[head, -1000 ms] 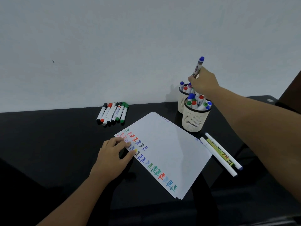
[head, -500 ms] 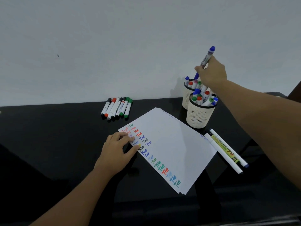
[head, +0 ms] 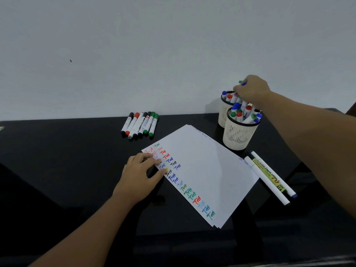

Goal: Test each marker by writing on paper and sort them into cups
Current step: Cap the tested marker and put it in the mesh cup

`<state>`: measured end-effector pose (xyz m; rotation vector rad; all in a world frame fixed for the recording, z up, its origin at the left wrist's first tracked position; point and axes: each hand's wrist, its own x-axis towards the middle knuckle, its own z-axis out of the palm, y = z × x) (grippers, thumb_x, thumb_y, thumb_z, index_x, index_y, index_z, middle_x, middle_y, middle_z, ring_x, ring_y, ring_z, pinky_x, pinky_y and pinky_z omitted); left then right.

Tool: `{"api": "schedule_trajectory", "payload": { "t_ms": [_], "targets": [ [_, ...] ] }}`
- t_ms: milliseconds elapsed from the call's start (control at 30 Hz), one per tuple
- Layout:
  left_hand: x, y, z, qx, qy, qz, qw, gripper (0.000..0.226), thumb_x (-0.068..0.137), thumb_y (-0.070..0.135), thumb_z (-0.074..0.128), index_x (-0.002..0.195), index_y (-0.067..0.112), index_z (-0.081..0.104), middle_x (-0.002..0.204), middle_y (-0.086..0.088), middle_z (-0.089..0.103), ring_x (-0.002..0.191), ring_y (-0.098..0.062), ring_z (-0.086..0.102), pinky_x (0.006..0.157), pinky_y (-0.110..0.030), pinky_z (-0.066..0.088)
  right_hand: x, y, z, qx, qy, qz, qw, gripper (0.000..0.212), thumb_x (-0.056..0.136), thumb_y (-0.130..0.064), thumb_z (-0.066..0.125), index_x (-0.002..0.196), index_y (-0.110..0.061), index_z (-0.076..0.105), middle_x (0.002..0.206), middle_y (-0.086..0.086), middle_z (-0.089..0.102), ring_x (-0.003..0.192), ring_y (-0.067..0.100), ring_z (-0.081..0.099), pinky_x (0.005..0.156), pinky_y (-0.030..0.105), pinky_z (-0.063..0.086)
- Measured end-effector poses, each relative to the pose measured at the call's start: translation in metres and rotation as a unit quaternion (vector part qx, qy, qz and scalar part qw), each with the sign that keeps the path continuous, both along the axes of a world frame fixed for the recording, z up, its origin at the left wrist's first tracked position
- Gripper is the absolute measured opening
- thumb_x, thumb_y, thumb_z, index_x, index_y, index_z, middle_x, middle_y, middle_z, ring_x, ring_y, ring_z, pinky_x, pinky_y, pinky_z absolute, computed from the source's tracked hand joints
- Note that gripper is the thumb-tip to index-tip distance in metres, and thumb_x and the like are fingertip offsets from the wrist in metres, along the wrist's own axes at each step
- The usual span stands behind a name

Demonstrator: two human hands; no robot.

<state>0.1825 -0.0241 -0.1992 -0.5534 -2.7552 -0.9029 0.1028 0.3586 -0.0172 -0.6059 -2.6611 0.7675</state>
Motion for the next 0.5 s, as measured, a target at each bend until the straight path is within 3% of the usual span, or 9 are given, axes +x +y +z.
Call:
{"api": "schedule_trajectory", "payload": {
  "t_ms": [133, 267, 333, 400, 500],
  "targets": [
    [0.001, 0.001, 0.0, -0.002, 0.002, 0.003, 1.0, 0.043, 0.089, 0.06, 0.065, 0.125, 0.036, 0.069, 0.135, 0.016, 0.051, 0.128, -0.011, 0.038, 0.108, -0.042, 0.037, 0.0, 0.0, 0.007, 0.003, -0.025, 0.019, 1.0, 0.04, 0.1, -0.044, 0.063, 0.112, -0.006, 0.069, 0.107, 0.012, 0.068, 0.098, 0.029, 0.063, 0.082, 0.036, 0.049],
    [0.002, 0.001, 0.001, 0.0, 0.002, 0.005, 1.0, 0.042, 0.089, 0.058, 0.066, 0.124, 0.036, 0.069, 0.135, 0.016, 0.051, 0.128, -0.01, 0.037, 0.108, -0.038, 0.035, -0.002, -0.005, 0.003, 0.035, -0.048, 0.016, 0.998, 0.054, 0.1, -0.055, 0.052, 0.104, -0.005, 0.072, 0.102, 0.014, 0.073, 0.088, 0.028, 0.065, 0.083, 0.039, 0.054],
    [0.002, 0.001, 0.001, 0.0, -0.001, 0.006, 1.0, 0.043, 0.089, 0.059, 0.065, 0.125, 0.036, 0.069, 0.135, 0.016, 0.05, 0.127, -0.01, 0.037, 0.109, -0.039, 0.035, -0.001, -0.01, -0.001, 0.092, -0.024, 0.004, 0.995, 0.055, 0.098, -0.058, 0.05, 0.11, -0.009, 0.072, 0.109, 0.015, 0.071, 0.099, 0.032, 0.065, 0.09, 0.045, 0.056],
    [0.001, 0.002, 0.001, 0.006, 0.0, 0.005, 1.0, 0.043, 0.088, 0.059, 0.066, 0.123, 0.035, 0.07, 0.133, 0.016, 0.051, 0.125, -0.009, 0.038, 0.109, -0.042, 0.038, 0.005, -0.02, -0.001, 0.165, 0.027, -0.011, 0.986, 0.047, 0.098, -0.057, 0.05, 0.118, -0.018, 0.069, 0.126, 0.016, 0.061, 0.118, 0.037, 0.055, 0.097, 0.05, 0.049],
    [0.001, 0.001, 0.001, 0.02, -0.001, 0.005, 1.0, 0.042, 0.087, 0.058, 0.068, 0.123, 0.035, 0.07, 0.132, 0.017, 0.052, 0.123, -0.006, 0.036, 0.109, -0.043, 0.039, 0.015, -0.042, 0.001, 0.228, 0.099, 0.01, 0.969, 0.037, 0.101, -0.051, 0.05, 0.116, -0.023, 0.068, 0.126, 0.015, 0.059, 0.12, 0.036, 0.052, 0.096, 0.048, 0.043]
  ]
}}
